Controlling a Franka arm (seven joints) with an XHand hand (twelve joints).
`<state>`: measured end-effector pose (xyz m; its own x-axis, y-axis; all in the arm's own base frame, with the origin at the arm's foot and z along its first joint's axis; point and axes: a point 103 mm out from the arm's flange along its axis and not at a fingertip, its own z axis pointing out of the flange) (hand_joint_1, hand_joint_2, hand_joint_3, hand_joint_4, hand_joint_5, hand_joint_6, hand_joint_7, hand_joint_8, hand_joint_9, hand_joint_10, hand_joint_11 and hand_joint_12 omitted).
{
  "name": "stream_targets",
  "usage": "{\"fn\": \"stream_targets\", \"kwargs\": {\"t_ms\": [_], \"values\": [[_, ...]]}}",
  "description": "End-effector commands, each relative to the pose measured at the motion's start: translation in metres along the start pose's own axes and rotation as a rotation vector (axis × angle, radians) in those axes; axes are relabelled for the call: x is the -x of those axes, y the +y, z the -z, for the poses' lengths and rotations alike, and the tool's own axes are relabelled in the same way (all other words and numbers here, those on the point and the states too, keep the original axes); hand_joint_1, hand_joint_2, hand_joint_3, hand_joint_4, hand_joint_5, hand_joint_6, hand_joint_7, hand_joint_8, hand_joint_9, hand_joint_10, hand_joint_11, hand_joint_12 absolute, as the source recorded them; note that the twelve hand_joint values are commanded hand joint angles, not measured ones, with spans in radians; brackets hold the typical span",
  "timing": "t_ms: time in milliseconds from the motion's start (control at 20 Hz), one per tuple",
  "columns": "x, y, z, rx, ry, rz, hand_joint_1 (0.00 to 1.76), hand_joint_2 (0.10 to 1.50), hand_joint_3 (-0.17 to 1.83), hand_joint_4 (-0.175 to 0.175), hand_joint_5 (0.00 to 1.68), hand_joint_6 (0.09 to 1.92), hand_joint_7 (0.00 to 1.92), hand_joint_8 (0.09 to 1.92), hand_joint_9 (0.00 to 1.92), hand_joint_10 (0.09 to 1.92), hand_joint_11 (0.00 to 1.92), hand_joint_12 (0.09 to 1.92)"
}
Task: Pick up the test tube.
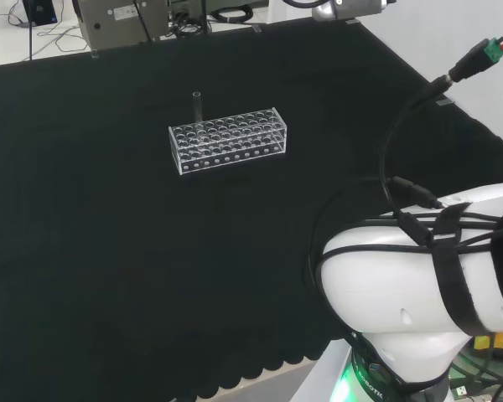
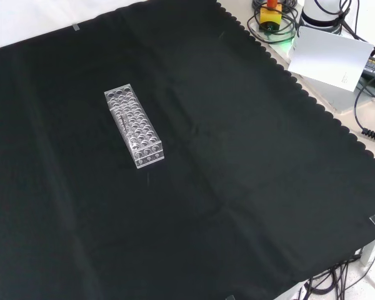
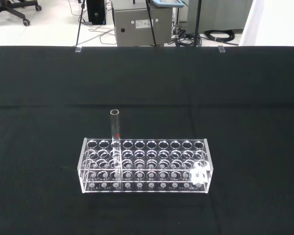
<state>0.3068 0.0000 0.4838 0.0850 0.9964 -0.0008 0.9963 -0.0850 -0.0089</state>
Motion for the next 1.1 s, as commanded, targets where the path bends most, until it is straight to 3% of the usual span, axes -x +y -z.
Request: {"fn": "stream_targets", "kwargs": {"t_ms": [50,200,450,550,850,1100], "values": [[-0.001,0.002,-0.001,0.007,-0.012,0.005,0.63,1.01,-0.12,-0.044,0.10,0.21,0.08,0.32,0.12,0.51,0.05,1.28],[-0.003,0.007,-0.001,0.005,-0.014,0.016,0.52,1.02,-0.11,-0.042,0.03,0.09,0.01,0.18,0.01,0.42,0.00,1.21],[-0.006,0.022,-0.005,-0.003,-0.006,0.041,0.52,1.02,-0.11,-0.042,0.04,0.09,0.00,0.21,0.00,0.47,0.00,1.24],[-0.009,0.032,-0.008,-0.005,-0.003,0.060,0.52,1.02,-0.11,-0.043,0.06,0.09,0.00,0.28,0.00,0.54,0.00,1.29],[-0.015,0.070,-0.022,-0.034,0.089,0.076,0.68,1.02,-0.12,-0.068,0.19,0.09,0.07,0.80,0.05,0.94,0.01,1.56],[-0.017,0.105,-0.038,-0.082,0.093,0.078,0.78,1.02,-0.13,-0.096,0.28,0.09,0.17,0.89,0.16,0.99,0.05,1.61]]}}
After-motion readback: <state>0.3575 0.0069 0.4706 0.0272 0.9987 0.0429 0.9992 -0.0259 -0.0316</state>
